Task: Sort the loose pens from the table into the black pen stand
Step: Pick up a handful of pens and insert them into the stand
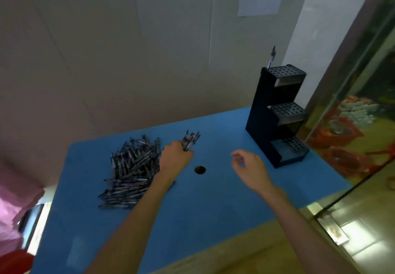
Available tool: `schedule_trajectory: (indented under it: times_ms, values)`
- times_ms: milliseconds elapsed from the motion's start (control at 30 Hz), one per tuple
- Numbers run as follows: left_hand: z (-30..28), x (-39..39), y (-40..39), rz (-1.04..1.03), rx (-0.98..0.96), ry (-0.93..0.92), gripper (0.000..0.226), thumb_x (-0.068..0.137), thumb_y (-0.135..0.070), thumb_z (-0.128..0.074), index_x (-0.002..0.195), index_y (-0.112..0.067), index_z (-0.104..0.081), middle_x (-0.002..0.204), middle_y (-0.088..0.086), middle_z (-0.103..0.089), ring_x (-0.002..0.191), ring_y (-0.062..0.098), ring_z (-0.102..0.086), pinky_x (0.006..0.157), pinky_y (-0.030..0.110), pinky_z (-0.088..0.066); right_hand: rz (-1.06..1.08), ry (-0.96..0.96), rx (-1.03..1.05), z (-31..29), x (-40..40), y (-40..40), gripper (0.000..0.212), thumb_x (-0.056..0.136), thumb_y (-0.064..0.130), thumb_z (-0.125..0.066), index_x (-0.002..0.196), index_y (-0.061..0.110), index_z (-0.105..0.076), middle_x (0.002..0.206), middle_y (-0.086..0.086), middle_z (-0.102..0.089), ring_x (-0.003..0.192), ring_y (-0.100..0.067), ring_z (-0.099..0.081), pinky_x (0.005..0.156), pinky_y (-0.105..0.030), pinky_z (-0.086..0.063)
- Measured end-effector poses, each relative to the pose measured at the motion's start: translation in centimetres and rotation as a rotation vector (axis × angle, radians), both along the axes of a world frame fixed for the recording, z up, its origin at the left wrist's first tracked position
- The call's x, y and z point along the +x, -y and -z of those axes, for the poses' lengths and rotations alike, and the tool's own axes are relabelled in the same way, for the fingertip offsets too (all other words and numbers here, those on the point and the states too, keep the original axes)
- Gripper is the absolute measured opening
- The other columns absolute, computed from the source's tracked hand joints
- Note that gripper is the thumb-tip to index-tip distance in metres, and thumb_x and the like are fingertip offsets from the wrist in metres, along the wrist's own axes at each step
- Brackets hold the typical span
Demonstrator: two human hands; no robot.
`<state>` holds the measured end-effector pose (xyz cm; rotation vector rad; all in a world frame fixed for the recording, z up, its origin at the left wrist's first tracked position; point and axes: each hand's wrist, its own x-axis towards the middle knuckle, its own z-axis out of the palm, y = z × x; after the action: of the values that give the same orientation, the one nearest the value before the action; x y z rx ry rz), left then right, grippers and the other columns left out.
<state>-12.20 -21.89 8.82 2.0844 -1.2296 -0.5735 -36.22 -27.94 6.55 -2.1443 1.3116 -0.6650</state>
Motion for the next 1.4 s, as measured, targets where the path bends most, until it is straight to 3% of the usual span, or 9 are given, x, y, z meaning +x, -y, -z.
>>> schedule_trajectory:
  times_ms: [300, 500, 700, 967, 1100, 1200, 1300, 1400]
  values:
    - [-3.3, -15.0, 2.8, -0.025, 0.017, 0.058, 0.032, 0.079, -0.020, -0.062, 0.063, -0.018, -0.035, 0.056, -0.001, -0.037, 0.049, 0.018, -0.033, 0.050, 0.025, -0.025, -0.029, 0.020, -0.005, -2.1, -14.8, 3.1, 0.020, 0.097, 0.023, -0.060, 0.116, 0.020, -0.067, 0.099, 0.011, -0.067, 0.091, -0.007, -0.064, 0.082, -0.029, -0.055]
    - [-5.1, -21.8, 5.3, -0.058, 0.005, 0.074, 0.028, 0.080, -0.020, -0.061, 0.065, -0.018, -0.038, 0.059, -0.002, -0.039, 0.051, 0.017, -0.034, 0.049, 0.024, -0.025, -0.042, 0.053, -0.014, -4.2, -20.0, 6.7, 0.019, 0.096, 0.020, -0.061, 0.113, 0.022, -0.069, 0.095, 0.014, -0.067, 0.088, -0.002, -0.062, 0.082, -0.029, -0.055]
    - [-6.5, -25.5, 8.5, -0.072, 0.022, 0.091, 0.021, 0.080, -0.023, -0.062, 0.069, -0.018, -0.046, 0.064, 0.000, -0.048, 0.055, 0.017, -0.044, 0.051, 0.024, -0.032, -0.096, 0.088, -0.041, -5.5, -21.0, 10.1, 0.018, 0.095, 0.022, -0.060, 0.111, 0.024, -0.070, 0.097, 0.016, -0.069, 0.089, 0.000, -0.063, 0.082, -0.028, -0.056]
    - [-8.2, -26.4, 15.5, -0.105, -0.031, 0.073, 0.027, 0.079, -0.024, -0.063, 0.064, -0.018, -0.041, 0.062, -0.001, -0.045, 0.054, 0.018, -0.039, 0.050, 0.025, -0.029, -0.162, 0.160, -0.059, -7.2, -19.6, 17.3, 0.015, 0.095, 0.018, -0.062, 0.104, 0.024, -0.072, 0.095, 0.015, -0.069, 0.087, 0.004, -0.062, 0.078, -0.019, -0.051]
    - [-9.5, -26.2, 20.1, -0.118, -0.026, 0.067, 0.023, 0.076, -0.030, -0.064, 0.066, -0.016, -0.048, 0.066, 0.004, -0.054, 0.059, 0.025, -0.051, 0.053, 0.028, -0.040, -0.221, 0.179, -0.052, -8.4, -18.6, 21.8, 0.015, 0.094, 0.016, -0.063, 0.101, 0.026, -0.071, 0.094, 0.016, -0.069, 0.088, 0.002, -0.063, 0.078, -0.019, -0.050]
    - [-10.1, -25.9, 23.3, -0.127, -0.043, 0.063, 0.023, 0.073, -0.034, -0.061, 0.065, -0.015, -0.051, 0.065, 0.005, -0.057, 0.059, 0.028, -0.054, 0.055, 0.034, -0.049, -0.240, 0.204, -0.037, -9.6, -18.1, 25.1, 0.014, 0.093, 0.014, -0.064, 0.097, 0.024, -0.072, 0.086, 0.013, -0.071, 0.079, 0.002, -0.065, 0.071, -0.016, -0.048]
    - [-10.7, -25.7, 26.1, -0.132, -0.049, 0.064, 0.022, 0.072, -0.033, -0.061, 0.068, -0.012, -0.056, 0.063, 0.004, -0.057, 0.057, 0.026, -0.056, 0.057, 0.037, -0.055, -0.279, 0.255, -0.015, -11.1, -17.9, 27.9, 0.012, 0.095, 0.013, -0.062, 0.094, 0.020, -0.073, 0.076, 0.006, -0.073, 0.071, -0.002, -0.067, 0.069, -0.021, -0.054]
    - [-11.2, -25.7, 28.1, -0.159, -0.045, 0.072, 0.022, 0.075, -0.031, -0.064, 0.068, -0.013, -0.053, 0.063, 0.002, -0.055, 0.057, 0.024, -0.052, 0.054, 0.031, -0.046, -0.298, 0.359, 0.029, -12.5, -17.5, 29.9, 0.010, 0.095, 0.014, -0.063, 0.092, 0.018, -0.072, 0.075, 0.003, -0.073, 0.072, -0.008, -0.069, 0.068, -0.022, -0.056]
